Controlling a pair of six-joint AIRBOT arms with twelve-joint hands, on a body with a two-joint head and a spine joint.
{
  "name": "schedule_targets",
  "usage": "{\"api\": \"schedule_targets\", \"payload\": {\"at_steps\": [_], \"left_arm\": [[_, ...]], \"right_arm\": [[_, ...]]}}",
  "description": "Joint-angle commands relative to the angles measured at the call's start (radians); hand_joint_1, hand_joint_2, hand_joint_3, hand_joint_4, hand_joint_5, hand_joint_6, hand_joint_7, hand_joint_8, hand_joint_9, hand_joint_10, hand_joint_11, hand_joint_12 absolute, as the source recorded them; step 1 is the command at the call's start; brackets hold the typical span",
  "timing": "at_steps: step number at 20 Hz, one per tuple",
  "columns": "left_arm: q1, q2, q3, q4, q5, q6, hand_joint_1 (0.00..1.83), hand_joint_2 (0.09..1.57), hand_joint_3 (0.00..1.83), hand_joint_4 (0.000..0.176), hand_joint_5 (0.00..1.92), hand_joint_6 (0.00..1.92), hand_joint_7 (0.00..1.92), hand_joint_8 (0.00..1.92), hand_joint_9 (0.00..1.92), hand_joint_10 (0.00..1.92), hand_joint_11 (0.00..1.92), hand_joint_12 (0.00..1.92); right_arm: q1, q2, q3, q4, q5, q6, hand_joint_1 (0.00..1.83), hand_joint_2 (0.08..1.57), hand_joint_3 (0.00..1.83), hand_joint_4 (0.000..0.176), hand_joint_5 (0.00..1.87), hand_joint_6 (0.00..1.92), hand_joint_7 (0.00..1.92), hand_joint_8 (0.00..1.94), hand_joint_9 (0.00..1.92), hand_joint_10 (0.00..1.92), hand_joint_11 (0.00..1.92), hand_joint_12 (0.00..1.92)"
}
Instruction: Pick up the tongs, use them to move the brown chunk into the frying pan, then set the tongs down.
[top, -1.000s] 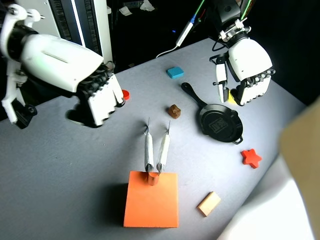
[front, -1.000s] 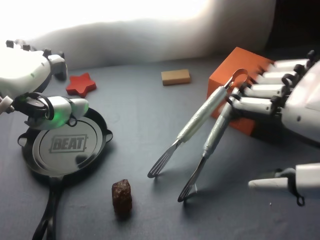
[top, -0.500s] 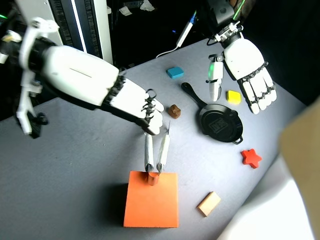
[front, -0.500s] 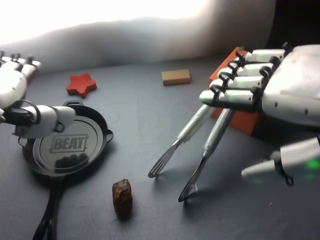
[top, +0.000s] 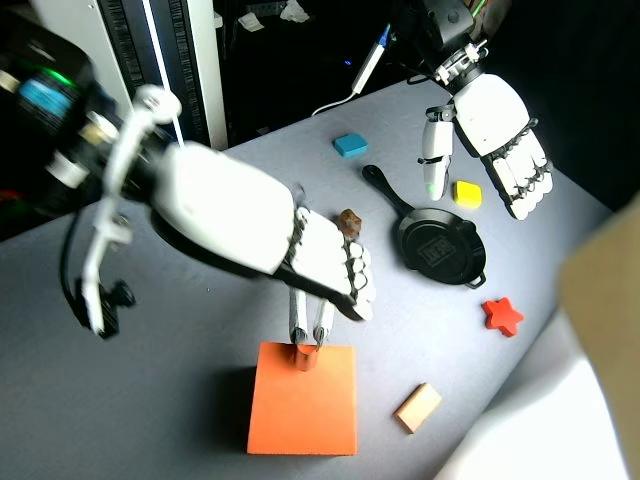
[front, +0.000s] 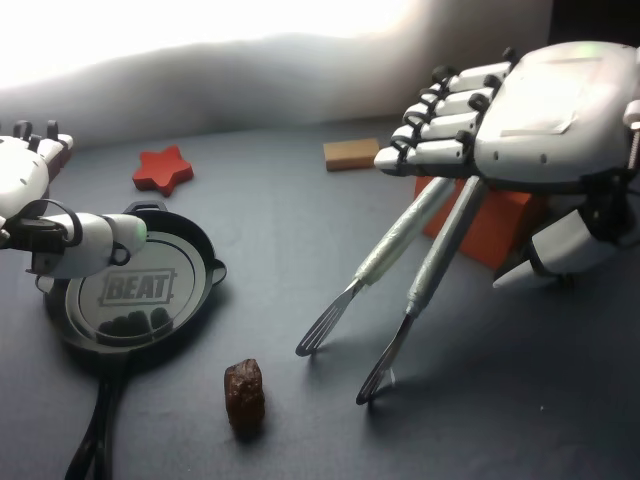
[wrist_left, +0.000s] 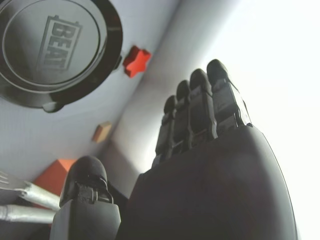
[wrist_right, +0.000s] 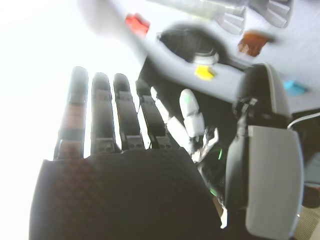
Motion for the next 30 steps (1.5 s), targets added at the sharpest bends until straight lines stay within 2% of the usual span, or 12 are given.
{"api": "schedule_targets", "payload": {"at_steps": [1,2,3,5,6,8,13,15,20,22,25,30], "left_arm": [[-0.015,0.006,-0.004,0.073,-0.047,0.005,0.0,1.18,0.0,0.0,0.02,0.01,0.07,0.0,0.05,0.0,0.0,0.1],[-0.018,0.006,-0.008,0.073,-0.047,0.011,0.0,1.18,0.0,0.0,0.02,0.01,0.06,0.0,0.05,0.0,0.0,0.1],[-0.021,0.006,-0.01,0.073,-0.047,0.016,0.0,1.17,0.0,0.0,0.02,0.0,0.07,0.0,0.07,0.0,0.0,0.13],[-0.026,0.006,-0.012,0.075,-0.047,0.021,0.0,1.16,0.0,0.0,0.02,0.0,0.05,0.0,0.04,0.0,0.0,0.1],[-0.031,0.006,-0.014,0.081,-0.057,0.028,0.0,1.16,0.0,0.0,0.04,0.01,0.07,0.0,0.05,0.0,0.0,0.15],[-0.041,0.006,-0.016,0.082,-0.087,0.047,0.0,1.16,0.0,0.0,0.02,0.0,0.05,0.0,0.03,0.0,0.0,0.09],[-0.03,0.006,0.008,0.081,-0.107,0.061,0.0,1.17,0.0,0.0,0.03,0.0,0.07,0.0,0.06,0.0,0.0,0.14],[-0.027,0.006,0.009,0.077,-0.096,0.061,0.0,1.17,0.0,0.0,0.03,0.0,0.07,0.0,0.07,0.0,0.0,0.19],[-0.028,0.006,0.01,0.054,-0.062,0.061,0.0,1.17,0.0,0.0,0.05,0.0,0.08,0.0,0.08,0.0,0.0,0.17],[-0.028,0.006,0.008,0.05,-0.049,0.061,0.0,1.17,0.0,0.0,0.04,0.0,0.07,0.0,0.06,0.0,0.0,0.1],[-0.035,0.006,0.005,0.046,-0.049,0.061,0.0,1.17,0.0,0.0,0.07,0.01,0.09,0.0,0.08,0.01,0.0,0.18],[-0.035,0.006,0.002,0.045,-0.05,0.061,0.0,1.17,0.0,0.0,0.05,0.0,0.05,0.0,0.06,0.0,0.0,0.17]], "right_arm": [[0.009,-0.006,0.009,0.005,0.079,-0.014,0.77,0.97,0.0,0.0,0.0,0.0,0.02,0.0,0.02,0.0,0.0,0.2],[0.01,-0.022,0.02,0.005,0.07,-0.025,0.85,0.93,0.0,0.0,0.0,0.0,0.0,0.0,0.0,0.0,0.0,0.04],[0.013,-0.039,0.03,0.005,0.055,-0.039,0.91,0.92,0.0,0.0,0.0,0.0,0.0,0.0,0.0,0.0,0.0,0.01],[0.016,-0.068,0.042,-0.007,0.03,-0.048,1.03,0.91,0.0,0.0,0.0,0.0,0.0,0.0,0.0,0.0,0.0,0.0],[0.017,-0.091,0.045,-0.065,0.023,-0.027,1.06,0.92,0.0,0.0,0.0,0.0,0.0,0.0,0.0,0.0,0.0,0.0],[0.02,-0.125,0.06,-0.109,-0.014,0.003,1.09,0.9,0.0,0.0,0.0,0.0,0.0,0.0,0.0,0.0,0.0,0.0],[0.018,-0.204,0.112,-0.114,-0.037,0.029,1.13,0.9,0.0,0.0,0.0,0.0,0.0,0.0,0.0,0.0,0.0,0.0],[0.025,-0.235,0.151,-0.114,-0.082,0.079,1.05,0.9,0.0,0.0,0.0,0.0,0.0,0.0,0.0,0.0,0.0,0.0],[0.004,-0.302,0.24,-0.208,-0.126,0.199,1.11,0.9,0.0,0.0,0.0,0.0,0.0,0.0,0.0,0.0,0.0,0.0],[-0.002,-0.318,0.258,-0.208,-0.127,0.201,1.13,0.9,0.0,0.0,0.0,0.0,0.0,0.0,0.0,0.0,0.0,0.0],[-0.013,-0.337,0.272,-0.209,-0.131,0.2,1.11,0.9,0.0,0.0,0.0,0.0,0.0,0.0,0.0,0.0,0.0,0.0],[-0.041,-0.379,0.301,-0.21,-0.125,0.193,1.13,0.9,0.0,0.0,0.0,0.0,0.0,0.0,0.0,0.0,0.0,0.0]]}}
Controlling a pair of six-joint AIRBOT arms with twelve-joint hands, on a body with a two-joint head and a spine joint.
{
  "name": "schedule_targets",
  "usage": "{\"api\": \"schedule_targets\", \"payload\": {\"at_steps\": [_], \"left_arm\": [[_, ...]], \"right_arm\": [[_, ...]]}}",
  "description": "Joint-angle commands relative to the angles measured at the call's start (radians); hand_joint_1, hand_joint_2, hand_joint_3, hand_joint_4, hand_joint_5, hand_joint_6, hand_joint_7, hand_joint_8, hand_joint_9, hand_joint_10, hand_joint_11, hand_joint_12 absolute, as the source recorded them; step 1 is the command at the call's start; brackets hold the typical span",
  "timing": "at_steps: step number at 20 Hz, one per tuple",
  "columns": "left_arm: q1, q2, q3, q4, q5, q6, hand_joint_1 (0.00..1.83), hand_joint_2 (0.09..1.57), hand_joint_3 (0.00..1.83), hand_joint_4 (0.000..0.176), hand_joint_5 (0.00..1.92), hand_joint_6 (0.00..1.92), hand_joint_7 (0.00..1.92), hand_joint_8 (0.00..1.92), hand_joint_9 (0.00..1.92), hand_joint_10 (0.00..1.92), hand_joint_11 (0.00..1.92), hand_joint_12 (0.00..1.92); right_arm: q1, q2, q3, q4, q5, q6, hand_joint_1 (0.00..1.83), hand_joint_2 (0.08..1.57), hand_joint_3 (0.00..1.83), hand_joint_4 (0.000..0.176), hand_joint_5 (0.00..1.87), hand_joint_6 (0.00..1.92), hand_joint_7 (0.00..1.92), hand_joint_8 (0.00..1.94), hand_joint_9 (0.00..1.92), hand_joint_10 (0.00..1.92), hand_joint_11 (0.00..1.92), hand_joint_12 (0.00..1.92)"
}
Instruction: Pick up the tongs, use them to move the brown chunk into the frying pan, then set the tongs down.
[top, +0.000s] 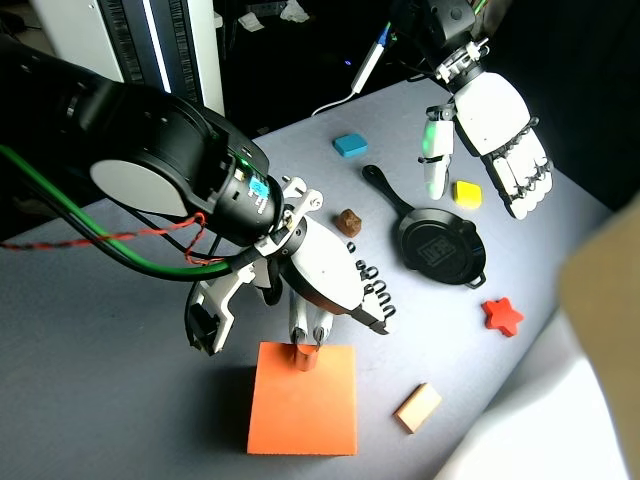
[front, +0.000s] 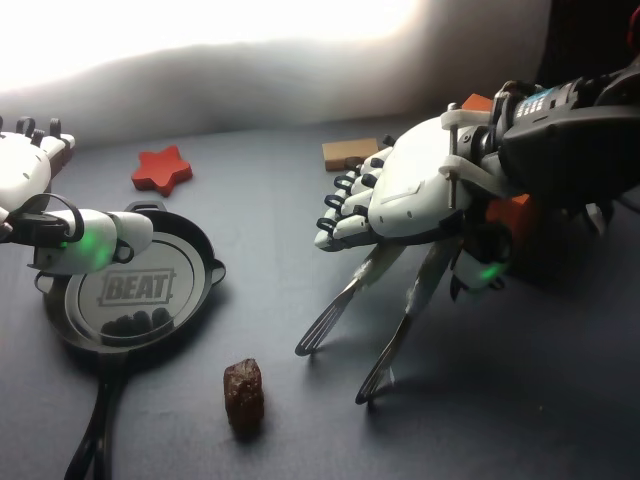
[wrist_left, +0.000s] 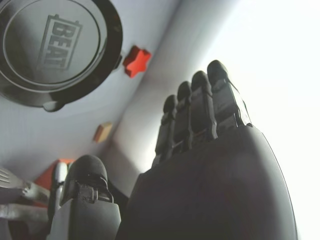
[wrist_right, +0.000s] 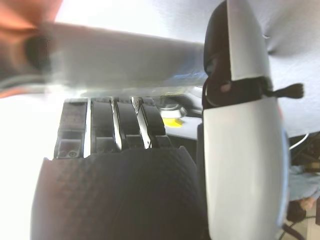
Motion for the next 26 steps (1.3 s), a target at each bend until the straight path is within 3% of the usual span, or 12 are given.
{"api": "schedule_targets", "payload": {"at_steps": [1,10,19,24,26], "left_arm": [[-0.01,0.007,-0.001,0.07,-0.05,0.004,0.0,1.17,0.0,0.0,0.05,0.0,0.05,0.0,0.06,0.0,0.0,0.17],[-0.002,0.006,-0.004,0.064,-0.055,-0.01,0.0,1.17,0.0,0.0,0.07,0.0,0.09,0.0,0.09,0.0,0.0,0.21],[-0.003,0.006,-0.005,0.063,-0.055,-0.01,0.0,1.15,0.0,0.0,0.07,0.0,0.08,0.0,0.08,0.0,0.0,0.15],[-0.005,0.006,-0.005,0.063,-0.055,-0.015,0.0,1.16,0.0,0.0,0.09,0.0,0.11,0.0,0.11,0.0,0.0,0.23],[-0.005,0.006,-0.007,0.06,-0.055,-0.016,0.0,1.16,0.0,0.0,0.09,0.0,0.11,0.0,0.11,0.0,0.0,0.25]], "right_arm": [[0.002,-0.003,0.006,0.0,0.083,-0.003,1.13,0.9,0.0,0.0,0.0,0.0,0.0,0.0,0.0,0.0,0.0,0.0],[-0.024,-0.046,0.065,0.0,0.098,0.008,1.12,0.91,0.0,0.0,0.0,0.0,0.0,0.0,0.0,0.0,0.0,0.0],[-0.044,-0.044,0.067,-0.003,0.09,0.003,1.14,0.91,0.0,0.0,0.0,0.0,0.0,0.0,0.0,0.0,0.0,0.0],[-0.046,-0.045,0.067,-0.003,0.094,0.002,1.16,0.93,0.0,0.0,0.07,0.02,0.07,0.02,0.04,0.02,0.03,0.01],[-0.046,-0.045,0.067,-0.003,0.094,0.001,1.18,0.94,0.01,0.0,0.2,0.02,0.21,0.02,0.17,0.01,0.0,0.42]]}}
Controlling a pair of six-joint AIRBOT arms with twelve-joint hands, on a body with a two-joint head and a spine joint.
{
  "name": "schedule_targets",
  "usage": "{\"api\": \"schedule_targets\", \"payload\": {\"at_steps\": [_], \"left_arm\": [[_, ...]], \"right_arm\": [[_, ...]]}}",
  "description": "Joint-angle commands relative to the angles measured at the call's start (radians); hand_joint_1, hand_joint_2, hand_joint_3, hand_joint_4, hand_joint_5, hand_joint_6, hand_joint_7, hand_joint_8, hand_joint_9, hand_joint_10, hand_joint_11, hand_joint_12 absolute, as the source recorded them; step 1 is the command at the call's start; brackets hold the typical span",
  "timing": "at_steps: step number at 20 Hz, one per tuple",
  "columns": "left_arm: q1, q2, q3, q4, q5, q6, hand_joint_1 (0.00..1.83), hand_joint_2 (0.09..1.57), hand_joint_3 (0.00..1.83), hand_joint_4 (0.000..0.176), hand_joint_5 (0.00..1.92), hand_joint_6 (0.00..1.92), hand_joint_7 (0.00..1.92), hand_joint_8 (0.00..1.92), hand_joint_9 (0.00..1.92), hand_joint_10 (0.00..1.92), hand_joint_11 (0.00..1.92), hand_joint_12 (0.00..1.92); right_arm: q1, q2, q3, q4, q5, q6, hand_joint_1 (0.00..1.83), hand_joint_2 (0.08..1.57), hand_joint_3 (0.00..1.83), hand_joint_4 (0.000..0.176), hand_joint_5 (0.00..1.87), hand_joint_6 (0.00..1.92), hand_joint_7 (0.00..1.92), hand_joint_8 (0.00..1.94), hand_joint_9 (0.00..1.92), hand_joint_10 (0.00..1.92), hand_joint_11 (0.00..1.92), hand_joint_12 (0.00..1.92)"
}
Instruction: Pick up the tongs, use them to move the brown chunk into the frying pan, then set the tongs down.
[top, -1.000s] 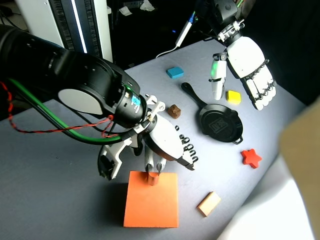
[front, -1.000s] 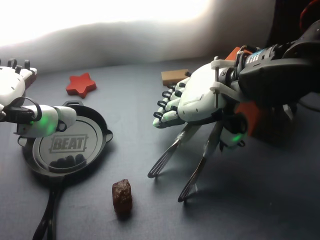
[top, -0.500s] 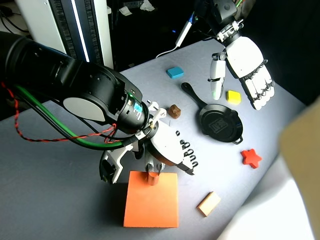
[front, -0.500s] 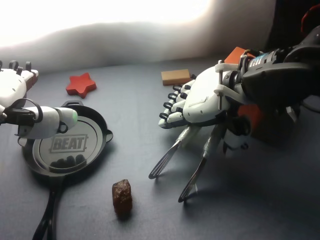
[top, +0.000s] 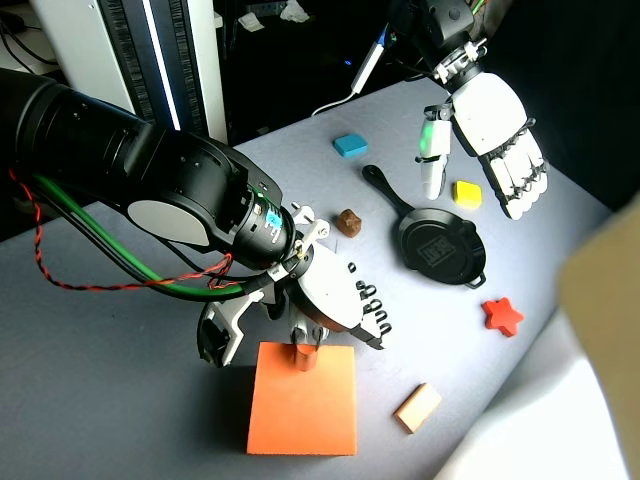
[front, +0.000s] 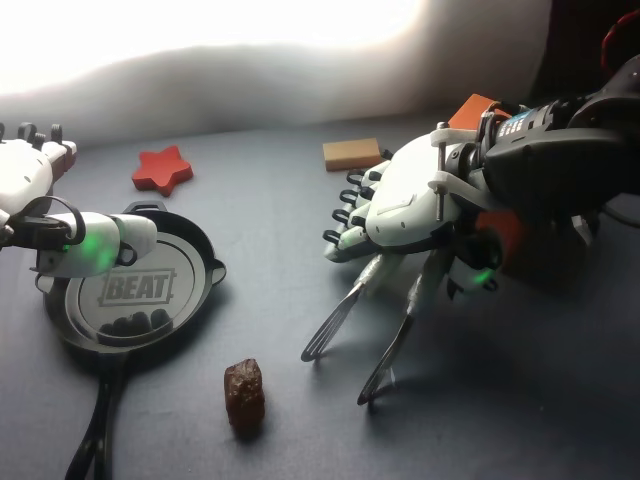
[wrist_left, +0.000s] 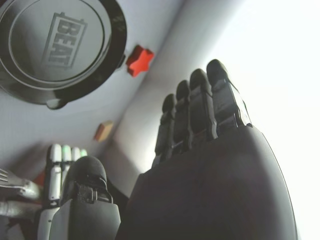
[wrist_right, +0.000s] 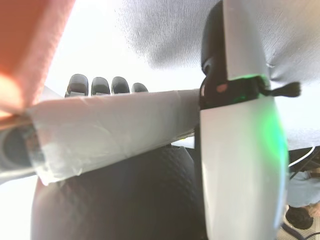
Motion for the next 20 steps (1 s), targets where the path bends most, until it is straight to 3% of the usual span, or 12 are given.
{"api": "schedule_targets", "payload": {"at_steps": [1,2,3,4,5,9,16,17,20], "left_arm": [[-0.008,0.006,0.0,0.058,-0.05,-0.002,0.0,1.16,0.0,0.0,0.09,0.0,0.12,0.0,0.12,0.0,0.0,0.29],[-0.01,0.006,0.001,0.055,-0.051,-0.002,0.0,1.16,0.0,0.0,0.09,0.0,0.12,0.0,0.12,0.0,0.0,0.29],[-0.012,0.006,0.002,0.053,-0.051,-0.002,0.0,1.16,0.0,0.0,0.09,0.0,0.11,0.0,0.11,0.0,0.0,0.29],[-0.013,0.006,0.003,0.052,-0.051,-0.002,0.0,1.16,0.0,0.0,0.09,0.0,0.11,0.0,0.11,0.0,0.0,0.29],[-0.014,0.006,0.003,0.047,-0.051,-0.002,0.0,1.15,0.0,0.0,0.09,0.0,0.1,0.0,0.11,0.0,0.0,0.27],[-0.017,0.006,0.003,0.043,-0.054,-0.002,0.0,1.16,0.0,0.0,0.11,0.0,0.13,0.0,0.12,0.0,0.0,0.29],[-0.01,0.006,0.007,0.027,-0.054,-0.019,0.0,1.17,0.01,0.0,0.1,0.0,0.11,0.0,0.11,0.0,0.0,0.26],[-0.008,0.006,0.008,0.027,-0.054,-0.019,0.0,1.19,0.01,0.0,0.12,0.0,0.12,0.0,0.12,0.0,0.0,0.29],[-0.001,0.006,0.014,0.027,-0.064,-0.04,0.0,1.18,0.0,0.0,0.11,0.0,0.12,0.0,0.12,0.0,0.0,0.32]], "right_arm": [[0.003,0.004,0.0,-0.003,0.064,-0.005,1.16,0.94,0.01,0.0,0.3,0.03,0.32,0.03,0.27,0.04,0.0,0.77],[0.003,0.004,0.0,-0.003,0.064,-0.006,1.16,0.94,0.01,0.0,0.3,0.03,0.32,0.03,0.27,0.04,0.0,0.77],[0.003,0.004,0.0,-0.003,0.064,-0.006,1.1,0.97,0.02,0.0,0.37,0.04,0.4,0.03,0.34,0.04,0.0,0.96],[0.003,0.004,0.0,-0.003,0.064,-0.006,1.1,0.97,0.02,0.0,0.37,0.04,0.4,0.03,0.34,0.04,0.0,0.96],[0.003,0.004,0.0,-0.003,0.064,-0.006,1.08,0.97,0.02,0.0,0.47,0.04,0.51,0.02,0.43,0.04,0.0,1.13],[0.008,0.006,0.0,-0.003,0.064,-0.006,1.11,1.01,0.03,0.0,0.64,0.05,0.68,0.02,0.6,0.06,0.01,1.39],[0.032,0.007,-0.002,-0.003,0.062,0.004,1.06,1.11,0.05,0.0,0.85,0.08,0.92,0.05,0.86,0.13,0.34,1.36],[0.035,0.008,-0.004,-0.003,0.061,0.004,1.09,1.23,0.0,0.0,0.76,1.26,1.0,0.04,0.94,0.16,0.44,1.38],[0.052,0.016,-0.009,-0.002,0.054,0.029,1.09,1.23,0.0,0.0,0.77,1.29,1.08,0.04,0.99,0.19,0.48,1.45]]}}
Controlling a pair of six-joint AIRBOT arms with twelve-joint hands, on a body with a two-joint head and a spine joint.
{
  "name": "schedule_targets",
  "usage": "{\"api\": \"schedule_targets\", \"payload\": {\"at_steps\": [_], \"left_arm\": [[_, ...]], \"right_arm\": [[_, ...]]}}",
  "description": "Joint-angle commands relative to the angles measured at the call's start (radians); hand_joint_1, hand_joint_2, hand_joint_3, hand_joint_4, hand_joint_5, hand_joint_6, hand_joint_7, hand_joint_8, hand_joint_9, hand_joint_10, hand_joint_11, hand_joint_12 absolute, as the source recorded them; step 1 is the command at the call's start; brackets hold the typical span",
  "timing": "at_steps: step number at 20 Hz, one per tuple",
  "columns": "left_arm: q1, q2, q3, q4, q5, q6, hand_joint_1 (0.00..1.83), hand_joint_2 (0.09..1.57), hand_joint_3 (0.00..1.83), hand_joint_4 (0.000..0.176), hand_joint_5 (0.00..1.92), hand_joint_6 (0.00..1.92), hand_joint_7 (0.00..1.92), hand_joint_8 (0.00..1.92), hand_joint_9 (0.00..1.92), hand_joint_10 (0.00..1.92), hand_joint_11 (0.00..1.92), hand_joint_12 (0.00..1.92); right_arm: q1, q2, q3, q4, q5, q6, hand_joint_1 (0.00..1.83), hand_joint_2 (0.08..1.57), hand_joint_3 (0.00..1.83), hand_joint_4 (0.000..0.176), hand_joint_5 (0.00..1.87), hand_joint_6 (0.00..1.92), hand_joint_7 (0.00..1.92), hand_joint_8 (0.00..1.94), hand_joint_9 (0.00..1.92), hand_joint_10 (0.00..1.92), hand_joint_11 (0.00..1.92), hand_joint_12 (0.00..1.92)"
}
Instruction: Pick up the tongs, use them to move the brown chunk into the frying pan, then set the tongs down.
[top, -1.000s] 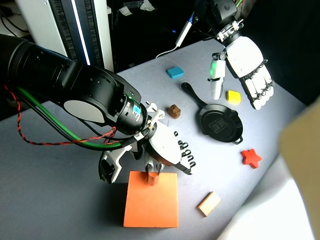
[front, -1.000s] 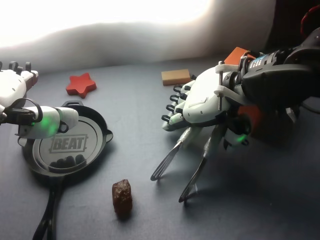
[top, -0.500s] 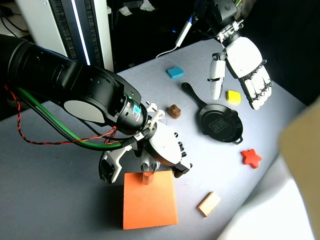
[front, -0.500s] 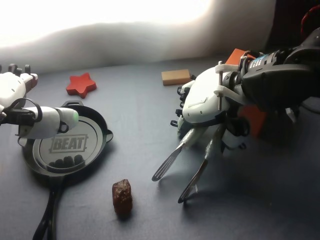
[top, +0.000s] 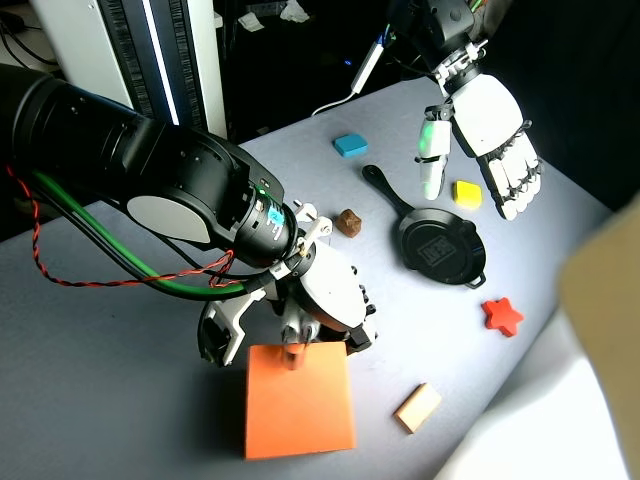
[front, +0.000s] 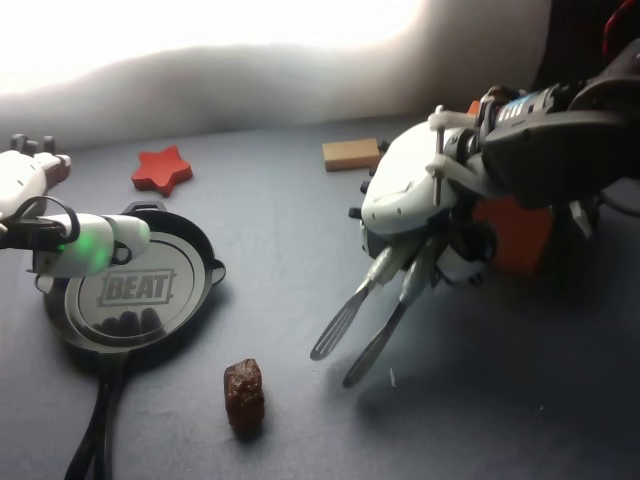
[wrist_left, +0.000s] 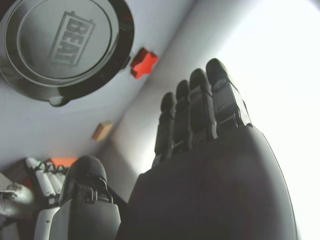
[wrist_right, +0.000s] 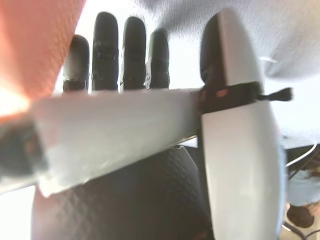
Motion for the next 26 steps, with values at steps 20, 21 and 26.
{"api": "schedule_targets", "payload": {"at_steps": [20,21,26], "left_arm": [[0.015,0.006,-0.003,0.023,-0.067,-0.033,0.0,1.2,0.0,0.0,0.11,0.0,0.12,0.0,0.12,0.0,0.0,0.28],[0.016,0.006,-0.004,0.023,-0.067,-0.033,0.0,1.2,0.0,0.0,0.11,0.0,0.12,0.0,0.12,0.0,0.0,0.28],[0.018,0.006,-0.007,0.023,-0.07,-0.033,0.0,1.21,0.0,0.0,0.1,0.0,0.12,0.0,0.11,0.0,0.0,0.25]], "right_arm": [[0.067,0.081,-0.298,-1.067,-0.069,1.116,1.05,1.15,0.0,0.0,0.87,0.3,1.04,0.0,0.93,0.2,0.43,1.42],[0.06,0.08,-0.317,-1.147,-0.107,1.211,1.05,1.16,0.0,0.0,0.89,0.21,1.03,0.0,0.92,0.2,0.42,1.43],[0.063,0.076,-0.408,-1.241,-0.208,1.408,1.04,1.16,0.0,0.0,0.92,0.12,1.01,0.0,0.91,0.18,0.42,1.4]]}}
